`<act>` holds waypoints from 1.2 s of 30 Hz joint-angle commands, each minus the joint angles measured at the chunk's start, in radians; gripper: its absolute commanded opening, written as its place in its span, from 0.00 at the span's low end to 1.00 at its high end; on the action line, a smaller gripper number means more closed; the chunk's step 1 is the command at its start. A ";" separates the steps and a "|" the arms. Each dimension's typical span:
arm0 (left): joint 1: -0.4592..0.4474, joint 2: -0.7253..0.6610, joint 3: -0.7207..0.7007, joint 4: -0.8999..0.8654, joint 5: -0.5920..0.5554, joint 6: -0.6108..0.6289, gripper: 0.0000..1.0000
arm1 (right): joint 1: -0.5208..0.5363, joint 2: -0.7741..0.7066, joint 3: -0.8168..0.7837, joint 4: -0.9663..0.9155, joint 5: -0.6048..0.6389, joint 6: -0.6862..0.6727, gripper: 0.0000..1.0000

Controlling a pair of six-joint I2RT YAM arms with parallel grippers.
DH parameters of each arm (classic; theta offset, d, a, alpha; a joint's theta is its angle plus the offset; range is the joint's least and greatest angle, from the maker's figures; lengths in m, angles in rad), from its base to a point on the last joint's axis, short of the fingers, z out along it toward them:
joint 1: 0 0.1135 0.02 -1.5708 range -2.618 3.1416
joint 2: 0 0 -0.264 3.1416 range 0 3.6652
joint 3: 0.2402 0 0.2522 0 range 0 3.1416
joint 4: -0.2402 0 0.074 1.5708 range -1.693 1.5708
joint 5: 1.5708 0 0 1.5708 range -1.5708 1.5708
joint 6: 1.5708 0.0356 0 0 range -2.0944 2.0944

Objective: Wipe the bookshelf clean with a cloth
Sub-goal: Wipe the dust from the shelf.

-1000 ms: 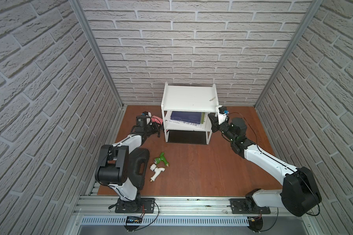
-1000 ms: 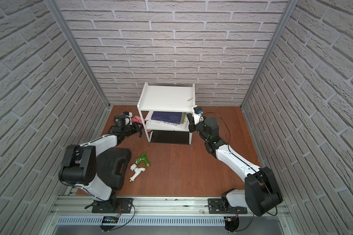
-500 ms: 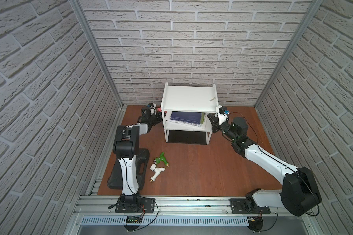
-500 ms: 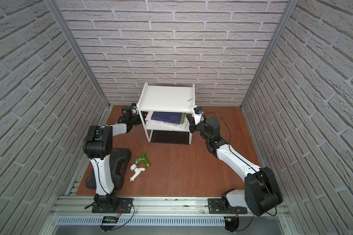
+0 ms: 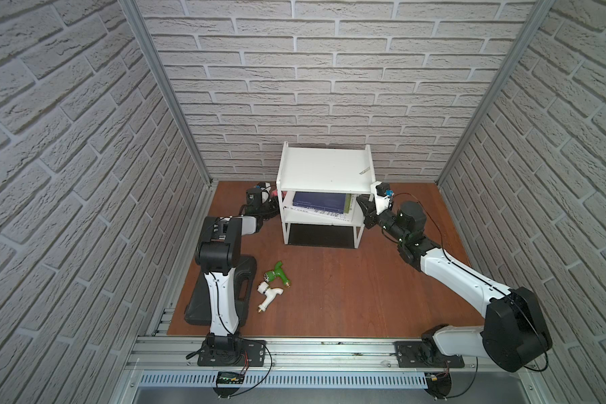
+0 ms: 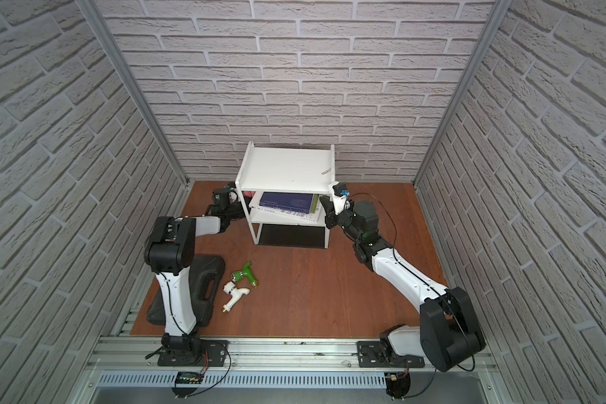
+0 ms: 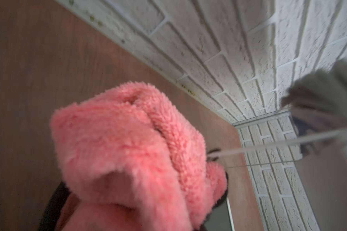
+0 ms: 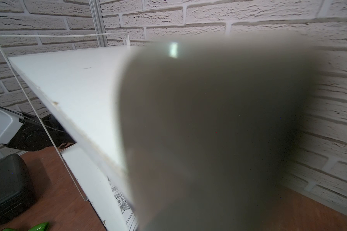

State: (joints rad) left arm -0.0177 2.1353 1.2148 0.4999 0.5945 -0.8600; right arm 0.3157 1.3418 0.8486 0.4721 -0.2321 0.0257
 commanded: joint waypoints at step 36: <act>0.055 -0.306 -0.155 -0.684 0.020 0.442 0.00 | -0.014 0.078 0.050 -0.208 0.045 0.109 0.03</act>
State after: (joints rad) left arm -0.0105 1.9289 1.1229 -0.0975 0.6888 -0.4263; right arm 0.3088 1.3766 0.9051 0.4282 -0.2180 0.0265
